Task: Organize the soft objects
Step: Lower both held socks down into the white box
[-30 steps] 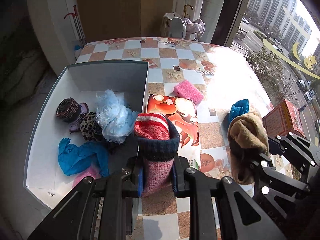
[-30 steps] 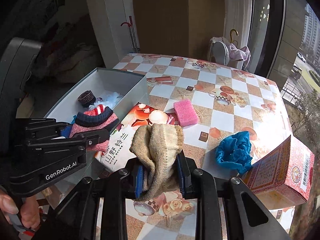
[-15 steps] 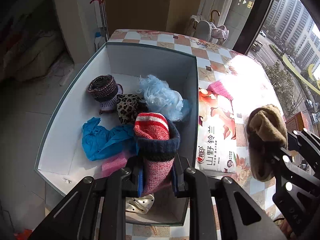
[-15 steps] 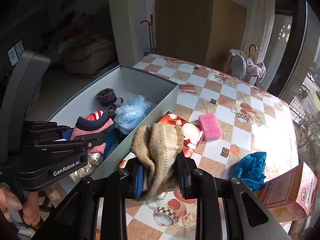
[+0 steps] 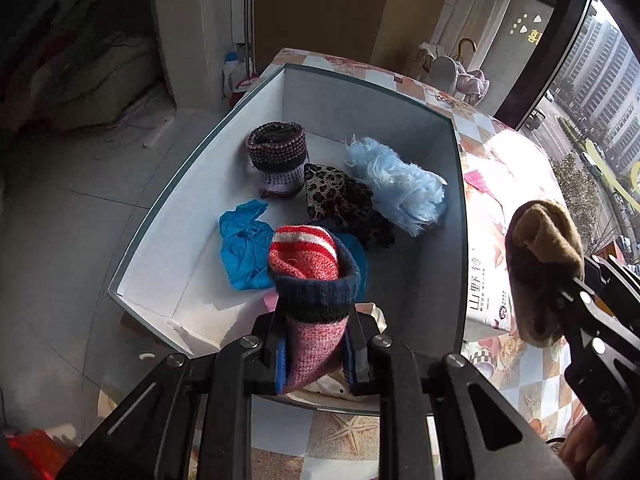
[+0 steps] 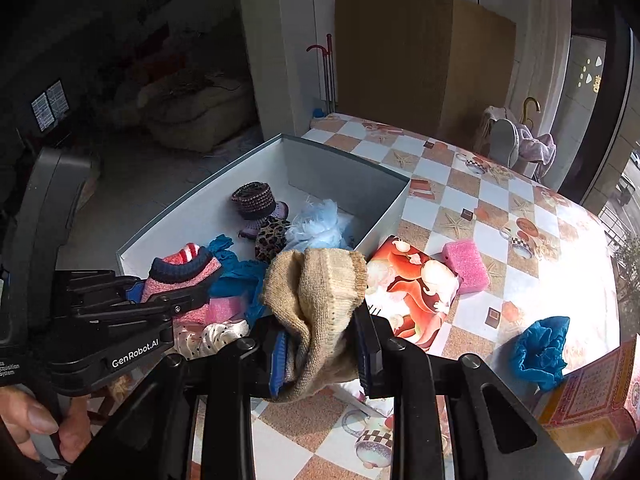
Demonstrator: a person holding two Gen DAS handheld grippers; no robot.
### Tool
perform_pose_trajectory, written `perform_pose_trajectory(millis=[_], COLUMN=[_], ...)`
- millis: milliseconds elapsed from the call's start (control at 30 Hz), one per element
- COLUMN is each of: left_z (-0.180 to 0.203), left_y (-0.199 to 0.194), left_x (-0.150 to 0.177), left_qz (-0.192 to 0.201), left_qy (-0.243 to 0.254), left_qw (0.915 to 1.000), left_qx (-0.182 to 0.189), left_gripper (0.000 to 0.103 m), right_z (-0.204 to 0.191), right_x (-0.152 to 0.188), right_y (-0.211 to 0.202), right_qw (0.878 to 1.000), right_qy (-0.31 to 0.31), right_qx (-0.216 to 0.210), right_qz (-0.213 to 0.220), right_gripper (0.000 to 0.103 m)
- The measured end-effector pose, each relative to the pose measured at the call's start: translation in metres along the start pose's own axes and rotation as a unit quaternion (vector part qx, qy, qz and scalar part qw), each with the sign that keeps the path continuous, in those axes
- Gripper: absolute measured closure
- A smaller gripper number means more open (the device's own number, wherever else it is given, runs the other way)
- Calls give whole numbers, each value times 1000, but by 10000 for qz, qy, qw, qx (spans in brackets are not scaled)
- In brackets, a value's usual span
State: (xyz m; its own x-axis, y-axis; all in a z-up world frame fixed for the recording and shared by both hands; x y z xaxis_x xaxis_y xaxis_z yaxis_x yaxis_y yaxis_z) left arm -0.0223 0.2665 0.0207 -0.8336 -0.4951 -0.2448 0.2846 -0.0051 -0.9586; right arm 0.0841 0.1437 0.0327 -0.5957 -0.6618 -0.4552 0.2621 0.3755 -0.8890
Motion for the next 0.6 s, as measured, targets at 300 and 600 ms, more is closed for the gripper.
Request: perform_pose_trajectory(millis=[300, 600], left_z=[-13, -9], left_y=[2, -3], left_x=[-1, 2], left_qz=[-20, 53], left_qy=[-70, -5], left_qw=[10000, 9999], left_qx=[-50, -162], left_gripper=[80, 80], right_z=[-19, -7], right_x=[-2, -2], right_y=[7, -1], right_qw=[9997, 10000], right_qy=[-233, -1], right_qx=[-6, -85], right_qz=[-65, 27], right_gripper=[74, 74])
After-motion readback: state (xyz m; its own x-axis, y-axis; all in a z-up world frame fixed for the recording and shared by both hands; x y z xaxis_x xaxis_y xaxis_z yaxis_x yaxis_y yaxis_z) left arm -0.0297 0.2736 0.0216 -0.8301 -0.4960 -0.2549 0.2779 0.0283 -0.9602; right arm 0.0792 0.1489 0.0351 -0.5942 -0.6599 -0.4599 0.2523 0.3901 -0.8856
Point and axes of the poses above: each gripper's, at about its wrist camera, not at the fingertips, and y roughly the way its jaws point, z to its right, x to its underside, the point moved 9 cm from there along y, roughly the way its jaws point, and after that the axes turned 12 degrees about -z, right-handed, at the moved point
